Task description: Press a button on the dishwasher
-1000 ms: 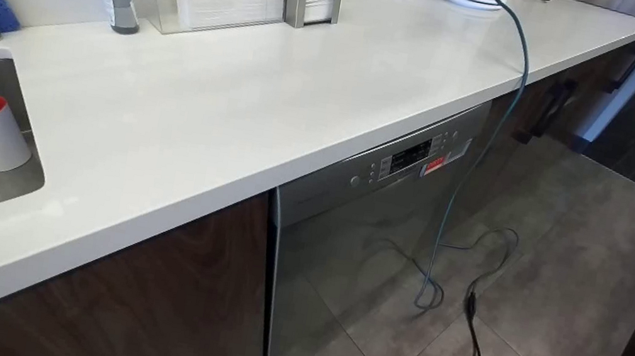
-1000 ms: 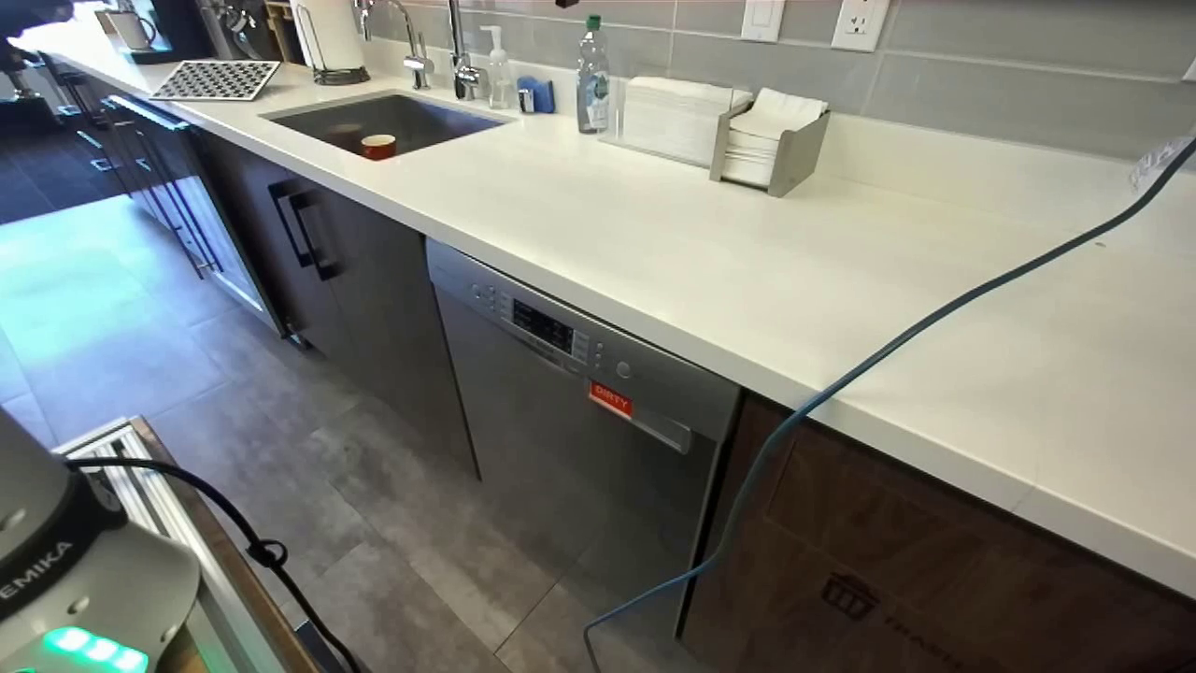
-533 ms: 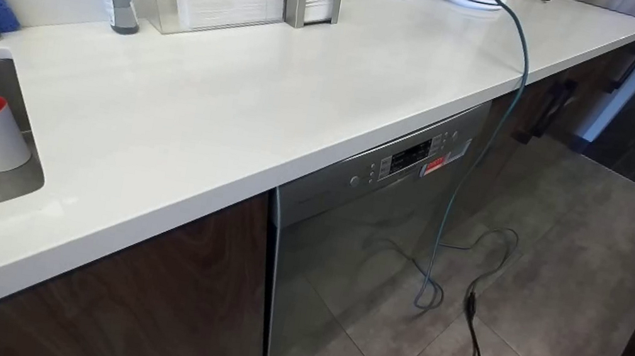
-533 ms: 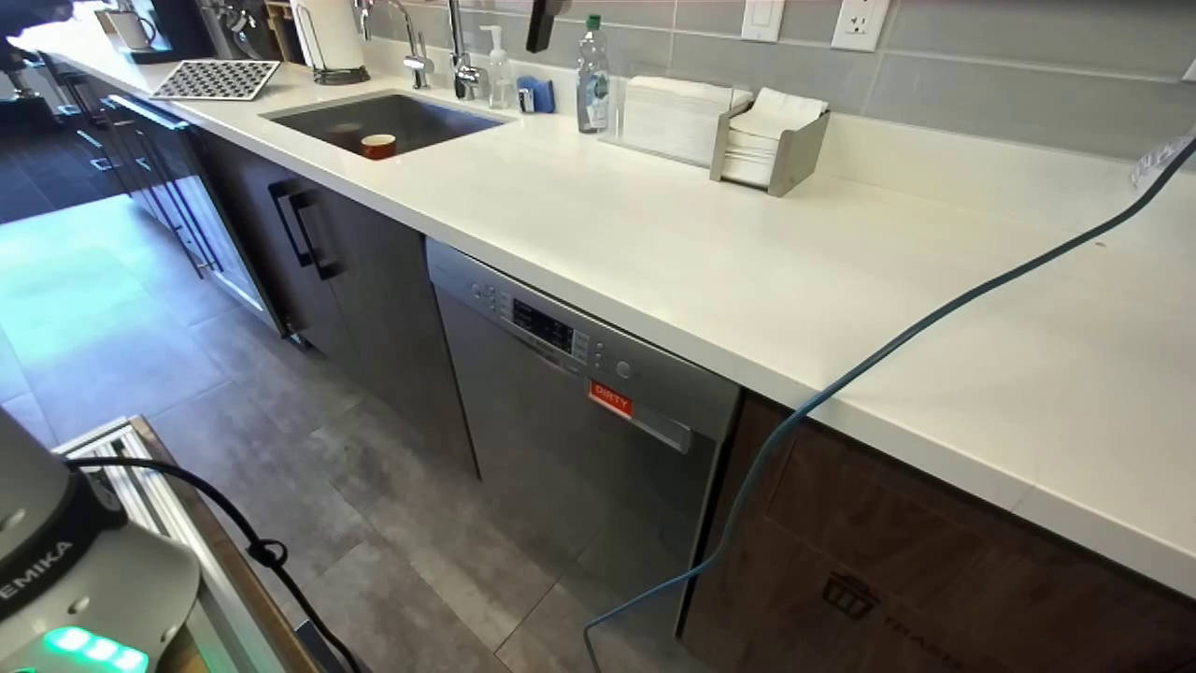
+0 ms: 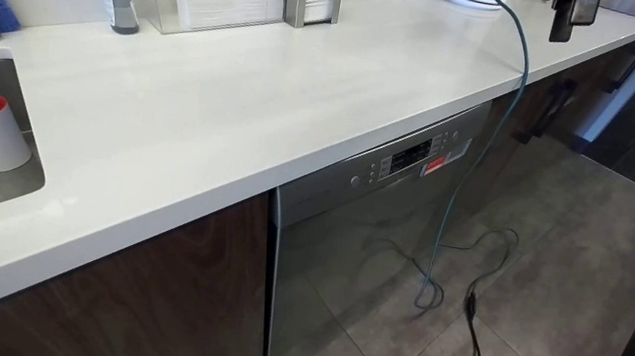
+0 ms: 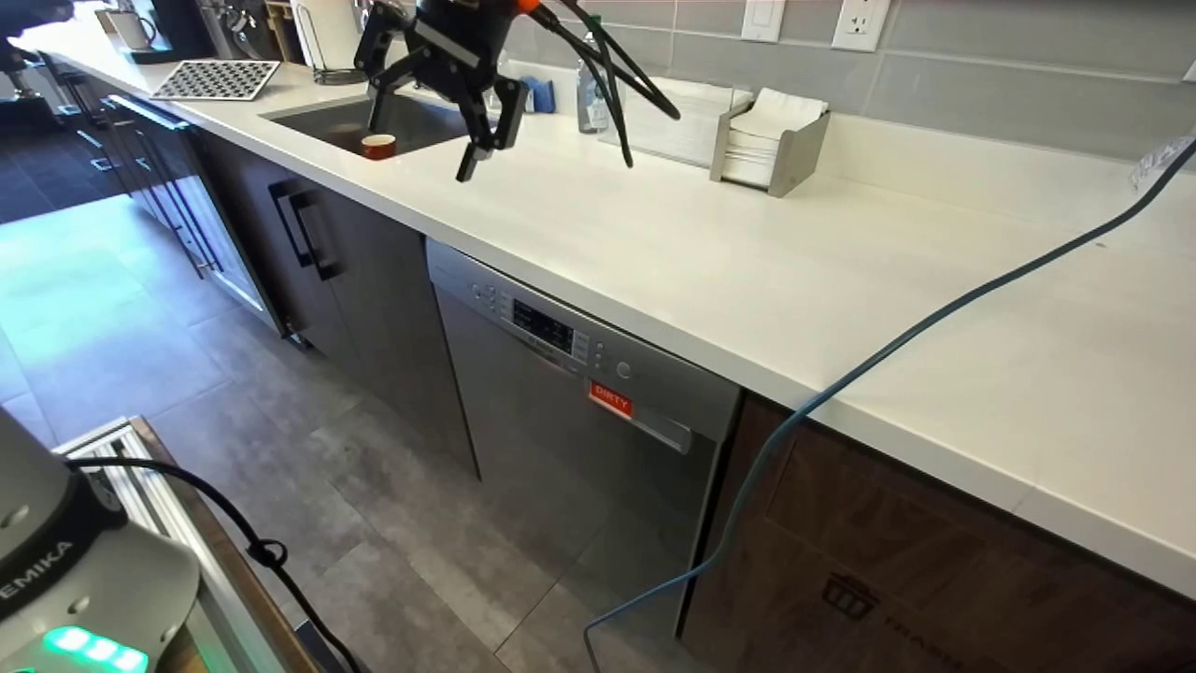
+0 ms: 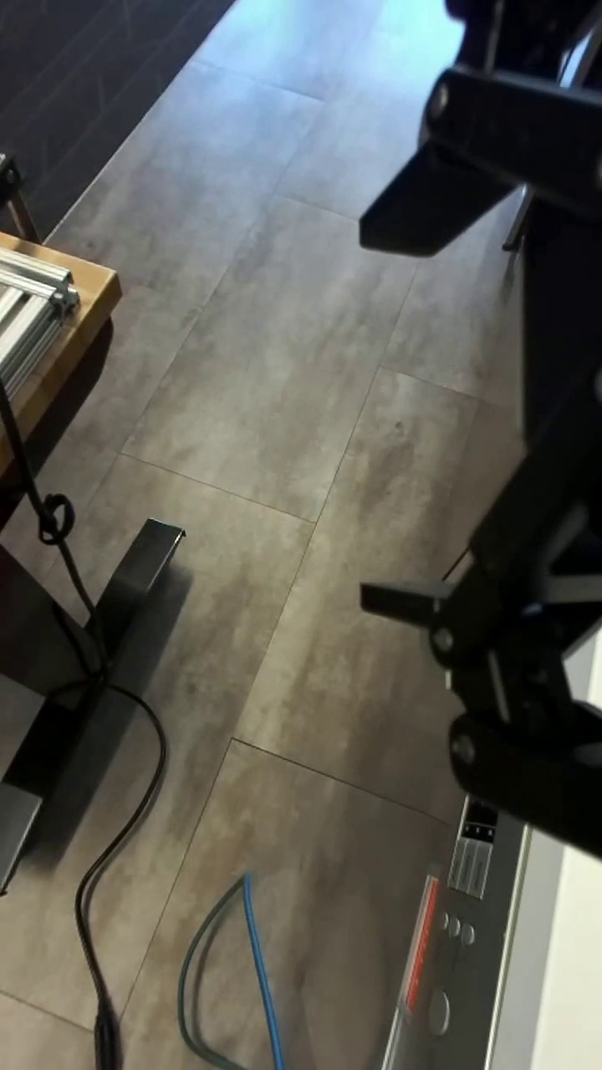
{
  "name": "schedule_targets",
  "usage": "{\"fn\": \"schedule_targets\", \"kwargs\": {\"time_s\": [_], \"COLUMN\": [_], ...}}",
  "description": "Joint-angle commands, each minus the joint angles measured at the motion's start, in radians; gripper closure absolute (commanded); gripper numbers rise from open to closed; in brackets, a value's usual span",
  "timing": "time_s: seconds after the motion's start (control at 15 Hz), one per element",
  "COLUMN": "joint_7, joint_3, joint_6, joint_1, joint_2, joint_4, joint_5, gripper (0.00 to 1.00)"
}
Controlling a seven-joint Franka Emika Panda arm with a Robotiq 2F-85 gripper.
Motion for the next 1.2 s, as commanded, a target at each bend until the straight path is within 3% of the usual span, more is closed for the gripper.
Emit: {"fn": "schedule_targets", "kwargs": {"time_s": [0.0,0.2,0.53,0.8,1.13], "joint_7": [-0.003,0.017,0.099,0.107,0.110], "joint_3": [0.025,0.025,0.096,0.163,0.201], "joint_6": [-0.002,-0.007,0.039,0.270,0.568], "joint_1": [-0.032,-0.033,0.000,0.021,0.034], "joint_2": [-0.006,-0.013,0.031,0.038,0.022], "joint_4": [0.003,-0.004,-0.117,-0.249,-0.399], "joint_5": [0.003,0.025,0.092,0.129,0.103], "gripper": [0.00,0.00,0.00,0.00,0.00]}}
